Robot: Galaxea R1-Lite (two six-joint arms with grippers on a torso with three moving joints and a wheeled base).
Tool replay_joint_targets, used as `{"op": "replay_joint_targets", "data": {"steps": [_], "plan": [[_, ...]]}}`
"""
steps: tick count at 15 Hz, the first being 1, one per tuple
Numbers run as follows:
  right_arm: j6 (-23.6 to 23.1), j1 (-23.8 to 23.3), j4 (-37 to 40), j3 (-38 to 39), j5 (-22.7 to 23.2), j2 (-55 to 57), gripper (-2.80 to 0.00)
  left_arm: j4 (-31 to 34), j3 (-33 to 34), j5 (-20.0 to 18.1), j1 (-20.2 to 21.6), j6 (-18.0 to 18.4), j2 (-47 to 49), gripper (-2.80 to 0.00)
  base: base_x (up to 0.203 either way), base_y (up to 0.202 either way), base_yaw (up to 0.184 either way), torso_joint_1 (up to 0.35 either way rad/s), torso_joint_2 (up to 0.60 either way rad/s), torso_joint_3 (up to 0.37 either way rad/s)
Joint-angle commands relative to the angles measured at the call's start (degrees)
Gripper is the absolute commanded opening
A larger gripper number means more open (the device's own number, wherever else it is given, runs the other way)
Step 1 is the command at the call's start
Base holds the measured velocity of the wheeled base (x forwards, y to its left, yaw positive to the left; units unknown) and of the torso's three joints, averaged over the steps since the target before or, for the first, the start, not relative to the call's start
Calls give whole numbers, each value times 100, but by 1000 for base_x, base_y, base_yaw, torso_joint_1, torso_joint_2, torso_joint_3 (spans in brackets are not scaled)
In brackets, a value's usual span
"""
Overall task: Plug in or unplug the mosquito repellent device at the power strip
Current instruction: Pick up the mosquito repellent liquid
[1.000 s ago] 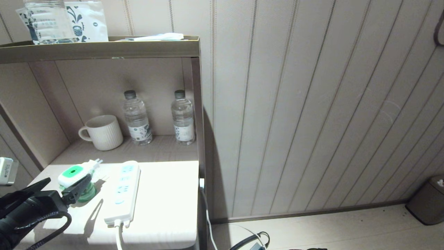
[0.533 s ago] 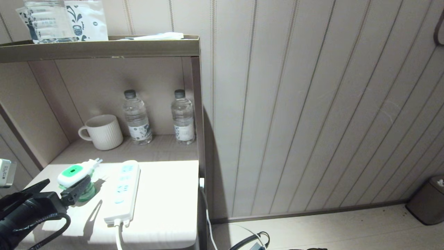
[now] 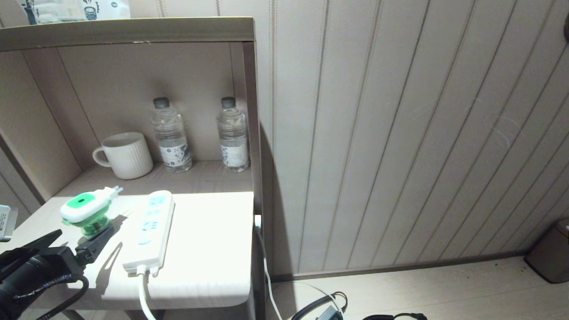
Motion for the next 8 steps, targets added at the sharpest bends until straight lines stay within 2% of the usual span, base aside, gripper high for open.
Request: {"op": "replay_joint_targets", "data": {"steps": [1,8], "plan": [[-2,2,1,0,0,6,-280,-49,-16,4,2,-8,-87,0,0,0,0,-15,27,27],[-2,9,7,0,0,6,-280,-245,-251,4,55,-28,139,0,0,0,0,0,0,0]]}}
